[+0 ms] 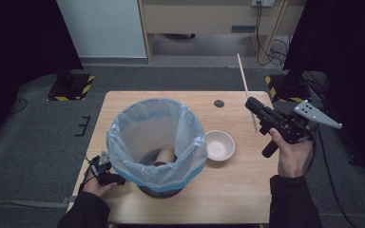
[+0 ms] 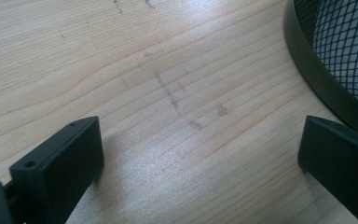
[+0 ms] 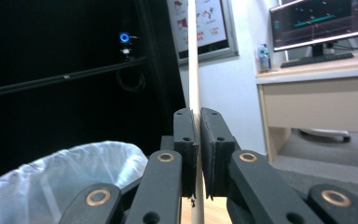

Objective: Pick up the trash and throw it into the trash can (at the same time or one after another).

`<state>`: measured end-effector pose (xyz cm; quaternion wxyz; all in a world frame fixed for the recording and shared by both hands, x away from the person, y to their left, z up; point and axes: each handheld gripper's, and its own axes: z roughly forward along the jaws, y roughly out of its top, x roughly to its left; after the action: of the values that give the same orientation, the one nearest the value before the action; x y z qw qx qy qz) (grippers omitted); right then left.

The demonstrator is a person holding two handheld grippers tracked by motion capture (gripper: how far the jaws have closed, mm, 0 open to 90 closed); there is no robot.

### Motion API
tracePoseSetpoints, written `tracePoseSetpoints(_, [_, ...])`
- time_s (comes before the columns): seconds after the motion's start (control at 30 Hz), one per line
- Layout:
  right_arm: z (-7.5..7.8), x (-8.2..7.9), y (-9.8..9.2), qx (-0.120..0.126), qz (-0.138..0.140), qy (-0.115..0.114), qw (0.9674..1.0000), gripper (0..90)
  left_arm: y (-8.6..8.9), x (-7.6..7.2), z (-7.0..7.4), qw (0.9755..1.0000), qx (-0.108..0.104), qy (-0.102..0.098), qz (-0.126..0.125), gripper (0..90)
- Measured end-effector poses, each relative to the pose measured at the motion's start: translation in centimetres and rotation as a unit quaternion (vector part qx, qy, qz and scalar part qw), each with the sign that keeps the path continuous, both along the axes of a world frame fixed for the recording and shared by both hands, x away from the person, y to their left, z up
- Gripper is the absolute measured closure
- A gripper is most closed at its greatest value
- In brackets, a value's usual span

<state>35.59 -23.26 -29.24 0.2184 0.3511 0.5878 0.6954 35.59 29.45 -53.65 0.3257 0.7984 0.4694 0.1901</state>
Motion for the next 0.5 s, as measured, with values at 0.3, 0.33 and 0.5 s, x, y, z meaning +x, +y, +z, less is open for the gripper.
tracePoseSetpoints(0.3, [2.4, -0.5, 2.6, -0.006, 0.027, -0.025, 0.9993, 85.9, 0.0, 0.0, 0.0, 1.0, 0.0, 0.0, 0.0, 0.0])
tracePoseSetpoints(0.33, [2.6, -0.6, 2.8, -0.005, 0.03, -0.027, 0.9992, 85.9, 0.0, 0.0, 0.0, 1.0, 0.0, 0.0, 0.0, 0.0])
tracePoseSetpoints(0.5, [3.7, -0.9, 4.1, -0.01, 0.045, -0.037, 0.9982, 85.8, 0.0, 0.0, 0.0, 1.0, 0.0, 0.0, 0.0, 0.0])
